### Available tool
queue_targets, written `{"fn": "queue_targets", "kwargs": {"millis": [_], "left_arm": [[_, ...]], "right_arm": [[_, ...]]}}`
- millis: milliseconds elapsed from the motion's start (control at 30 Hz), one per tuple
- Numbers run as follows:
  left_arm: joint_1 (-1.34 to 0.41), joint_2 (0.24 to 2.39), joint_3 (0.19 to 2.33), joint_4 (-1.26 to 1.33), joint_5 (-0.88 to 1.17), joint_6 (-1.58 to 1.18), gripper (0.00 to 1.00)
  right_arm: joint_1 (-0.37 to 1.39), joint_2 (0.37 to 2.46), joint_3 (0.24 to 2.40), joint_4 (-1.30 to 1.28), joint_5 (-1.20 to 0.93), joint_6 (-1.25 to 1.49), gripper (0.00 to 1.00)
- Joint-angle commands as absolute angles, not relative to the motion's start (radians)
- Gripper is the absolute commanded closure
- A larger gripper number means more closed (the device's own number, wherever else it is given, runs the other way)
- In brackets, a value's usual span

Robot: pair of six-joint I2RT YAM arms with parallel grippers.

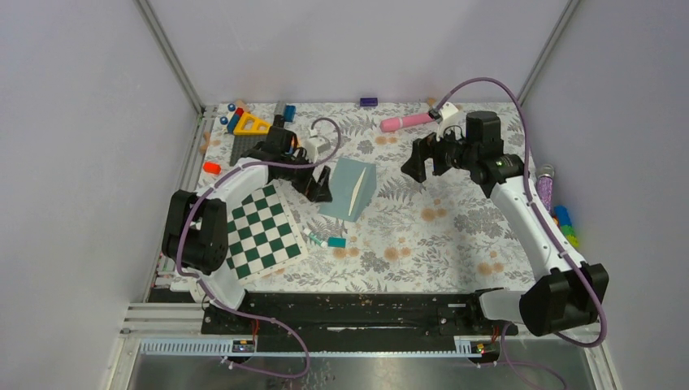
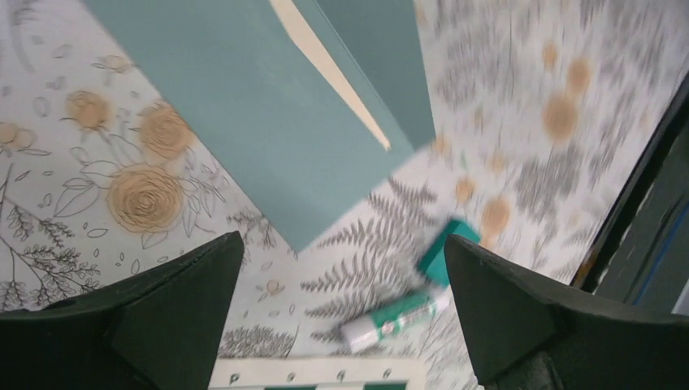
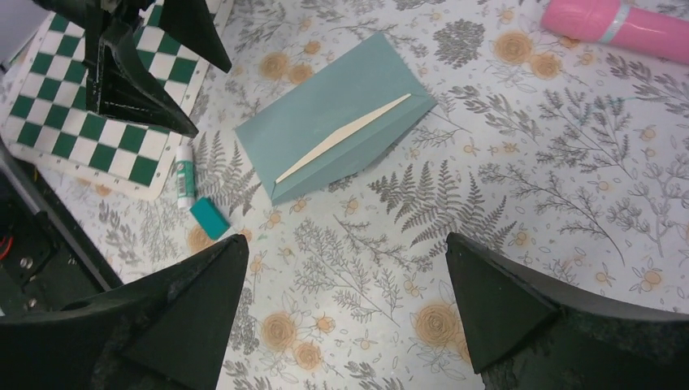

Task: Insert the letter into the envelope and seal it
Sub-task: Place the envelope at the center of the board, then pick up the solid glue from the center of the board.

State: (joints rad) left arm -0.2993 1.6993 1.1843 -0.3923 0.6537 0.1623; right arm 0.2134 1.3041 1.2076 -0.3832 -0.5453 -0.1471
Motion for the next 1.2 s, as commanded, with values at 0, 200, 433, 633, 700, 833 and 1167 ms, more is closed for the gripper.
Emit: {"fn": "queue_targets", "kwargs": {"millis": [0, 200, 433, 633, 700, 833, 1167], "left_arm": [[-0.307, 1.677, 1.245, -0.815, 0.760, 0.804, 0.01], [-0.360, 1.690, 1.189, -0.950, 0.621, 1.081, 0.01], [-0.449, 1.591, 0.969, -0.738, 0.494, 1.057, 0.04], [-0.484, 1.612, 0.882, -0.539, 0.362, 0.986, 0.17], [-0.491, 1.636, 0.897, -0.536, 0.347, 0.974, 0.25], [-0.492, 1.649, 0.908, -0.540, 0.357, 0.967, 0.36], [-0.500, 1.595, 0.968, -0.657, 0.419, 0.974, 1.00]], "right_arm": [[0.212, 1.238, 1.188, -0.420, -0.630, -0.231, 0.00], [0.211, 1.157, 1.174, -0.470, -0.666, -0.260, 0.00], [0.159, 1.051, 1.096, -0.373, -0.645, -0.248, 0.00], [0.152, 1.046, 1.111, -0.369, -0.675, -0.222, 0.00], [0.152, 1.044, 1.111, -0.368, -0.660, -0.221, 0.00], [0.153, 1.044, 1.100, -0.358, -0.640, -0.232, 0.00], [0.151, 1.105, 1.117, -0.284, -0.662, -0.154, 0.00]]}}
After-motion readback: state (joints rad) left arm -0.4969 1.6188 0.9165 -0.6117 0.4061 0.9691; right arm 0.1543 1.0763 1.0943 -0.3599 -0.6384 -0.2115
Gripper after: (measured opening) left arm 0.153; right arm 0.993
